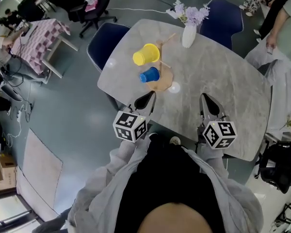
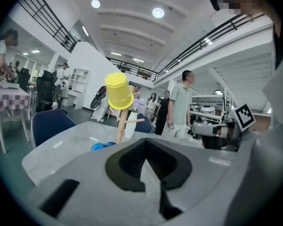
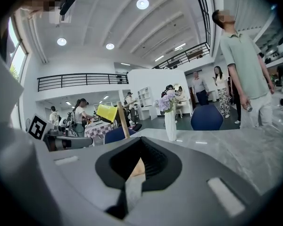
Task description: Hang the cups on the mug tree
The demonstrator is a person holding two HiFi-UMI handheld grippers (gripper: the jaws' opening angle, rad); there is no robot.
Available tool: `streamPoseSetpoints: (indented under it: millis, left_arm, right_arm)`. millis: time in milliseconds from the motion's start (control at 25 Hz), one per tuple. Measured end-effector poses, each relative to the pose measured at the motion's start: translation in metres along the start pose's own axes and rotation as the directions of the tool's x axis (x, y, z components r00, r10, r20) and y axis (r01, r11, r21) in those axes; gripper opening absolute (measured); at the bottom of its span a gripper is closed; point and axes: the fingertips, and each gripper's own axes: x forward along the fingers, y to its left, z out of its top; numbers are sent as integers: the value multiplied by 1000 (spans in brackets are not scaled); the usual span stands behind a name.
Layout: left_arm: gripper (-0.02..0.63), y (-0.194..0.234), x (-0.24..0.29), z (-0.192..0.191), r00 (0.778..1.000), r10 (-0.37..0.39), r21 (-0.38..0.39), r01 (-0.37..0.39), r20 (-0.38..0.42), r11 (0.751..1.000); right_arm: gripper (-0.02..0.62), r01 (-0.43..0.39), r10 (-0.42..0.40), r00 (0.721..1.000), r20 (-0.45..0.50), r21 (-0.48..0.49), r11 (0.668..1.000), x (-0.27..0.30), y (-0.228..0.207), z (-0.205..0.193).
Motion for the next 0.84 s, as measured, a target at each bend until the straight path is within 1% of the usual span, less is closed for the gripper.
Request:
streamPoseSetpoints:
  millis: [200,480,840]
  left_arm:
    - [2,1,1,-1,1000,-6,2,6,-3,1000]
    - [2,8,-2,-3,1000,7,-13,-7,1,1000]
    - [2,13,-5,-3,1000,13,-15,-13,-1,1000]
  right_arm:
    - [8,10,-9,1000,-4,3,1000,1,1,-2]
    - [8,14,-14,999,-35,4,1000,3,3,-6]
    - [8,27,-27,998,-49,3,1000,8,5,-10]
